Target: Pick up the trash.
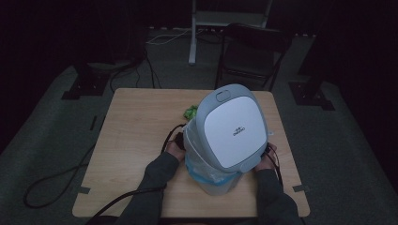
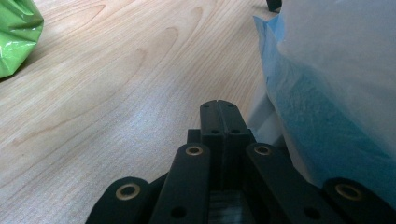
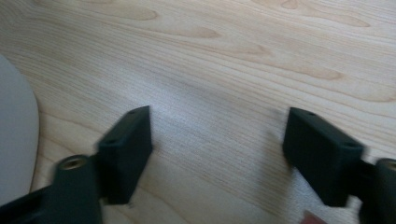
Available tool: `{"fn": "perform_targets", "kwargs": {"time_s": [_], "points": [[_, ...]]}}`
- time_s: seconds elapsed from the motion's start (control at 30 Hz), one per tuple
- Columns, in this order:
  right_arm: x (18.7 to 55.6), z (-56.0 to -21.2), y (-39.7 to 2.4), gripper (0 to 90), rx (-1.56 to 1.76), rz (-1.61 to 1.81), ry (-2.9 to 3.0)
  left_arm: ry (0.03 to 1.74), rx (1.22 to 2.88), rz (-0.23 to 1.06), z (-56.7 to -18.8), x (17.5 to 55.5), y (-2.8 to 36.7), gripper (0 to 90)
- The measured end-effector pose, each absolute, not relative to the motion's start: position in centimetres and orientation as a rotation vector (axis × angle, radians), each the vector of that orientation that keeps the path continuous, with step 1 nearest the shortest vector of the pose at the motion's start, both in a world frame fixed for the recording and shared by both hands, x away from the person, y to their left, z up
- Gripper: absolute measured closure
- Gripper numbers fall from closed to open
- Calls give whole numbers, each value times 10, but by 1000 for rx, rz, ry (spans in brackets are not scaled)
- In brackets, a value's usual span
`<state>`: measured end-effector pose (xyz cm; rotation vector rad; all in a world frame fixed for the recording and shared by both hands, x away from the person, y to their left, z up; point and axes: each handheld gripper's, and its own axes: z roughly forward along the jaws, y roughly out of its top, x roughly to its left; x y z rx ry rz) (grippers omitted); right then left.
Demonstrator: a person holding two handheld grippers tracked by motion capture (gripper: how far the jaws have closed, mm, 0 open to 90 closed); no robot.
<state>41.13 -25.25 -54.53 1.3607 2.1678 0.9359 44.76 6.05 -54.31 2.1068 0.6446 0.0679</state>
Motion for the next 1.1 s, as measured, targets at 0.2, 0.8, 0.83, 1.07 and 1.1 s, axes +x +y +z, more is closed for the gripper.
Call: {"fn": "perform_targets", "kwargs": {"time_s": [0.2, 0.8, 0.83, 1.07, 1.1], "points": [[422, -528, -252, 344, 1309, 1005, 2177, 646, 2107, 70, -543, 447, 60, 900], [472, -494, -229, 365, 1173, 1220, 2269, 639, 2113, 101, -543, 445, 59, 900], [475, -493, -228, 366, 1169, 1233, 2267, 640, 2112, 103, -543, 445, 59, 900], [494, -483, -213, 369, 1140, 1281, 2290, 634, 2120, 112, -542, 444, 59, 900], [496, -482, -210, 371, 1136, 1291, 2290, 635, 2119, 113, -542, 444, 59, 900]]}}
